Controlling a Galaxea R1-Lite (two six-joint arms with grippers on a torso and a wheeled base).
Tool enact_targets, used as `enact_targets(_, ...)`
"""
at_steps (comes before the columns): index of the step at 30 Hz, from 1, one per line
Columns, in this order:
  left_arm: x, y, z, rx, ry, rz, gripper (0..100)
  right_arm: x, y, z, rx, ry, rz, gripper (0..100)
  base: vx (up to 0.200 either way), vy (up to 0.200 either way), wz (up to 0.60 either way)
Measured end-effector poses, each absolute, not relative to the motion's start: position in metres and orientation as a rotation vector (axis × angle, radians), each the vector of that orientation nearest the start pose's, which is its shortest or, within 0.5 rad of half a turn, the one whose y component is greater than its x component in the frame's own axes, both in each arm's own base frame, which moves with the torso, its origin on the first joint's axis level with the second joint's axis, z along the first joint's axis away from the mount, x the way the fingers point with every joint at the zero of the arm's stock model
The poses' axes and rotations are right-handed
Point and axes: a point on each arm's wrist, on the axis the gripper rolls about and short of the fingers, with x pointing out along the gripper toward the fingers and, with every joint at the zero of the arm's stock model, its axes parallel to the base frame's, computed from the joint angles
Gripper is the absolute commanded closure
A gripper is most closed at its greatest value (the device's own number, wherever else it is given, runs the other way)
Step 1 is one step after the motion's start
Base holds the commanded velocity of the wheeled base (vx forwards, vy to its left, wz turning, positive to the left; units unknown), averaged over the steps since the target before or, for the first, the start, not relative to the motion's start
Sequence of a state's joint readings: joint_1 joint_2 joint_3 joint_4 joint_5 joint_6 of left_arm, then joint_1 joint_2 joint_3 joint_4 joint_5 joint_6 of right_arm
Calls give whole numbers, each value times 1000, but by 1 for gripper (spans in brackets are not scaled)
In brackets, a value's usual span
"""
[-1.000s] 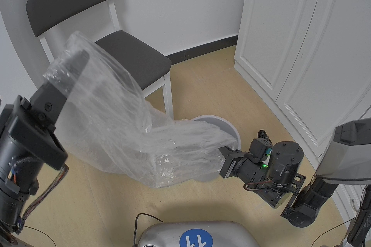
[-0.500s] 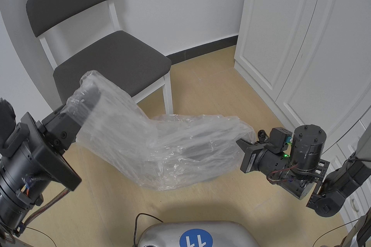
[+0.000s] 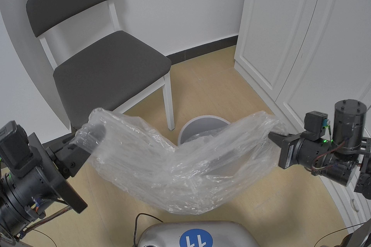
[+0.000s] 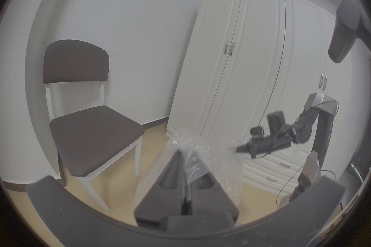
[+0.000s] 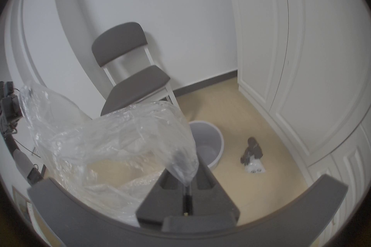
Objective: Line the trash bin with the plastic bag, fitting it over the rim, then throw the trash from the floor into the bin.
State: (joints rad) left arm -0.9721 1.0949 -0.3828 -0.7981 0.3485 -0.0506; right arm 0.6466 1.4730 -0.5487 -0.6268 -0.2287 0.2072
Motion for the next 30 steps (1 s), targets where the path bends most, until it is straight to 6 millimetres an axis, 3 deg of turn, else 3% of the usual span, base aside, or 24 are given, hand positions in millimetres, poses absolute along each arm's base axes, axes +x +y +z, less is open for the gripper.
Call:
enact_targets(11, 82, -101, 213, -18, 16, -598, 100, 165, 107, 193, -27, 198, 362, 100, 0, 0, 0)
enact_targets(30, 90, -84, 204, 73, 98, -471, 100, 158, 88, 186, -127, 188, 311, 100, 0, 0, 0)
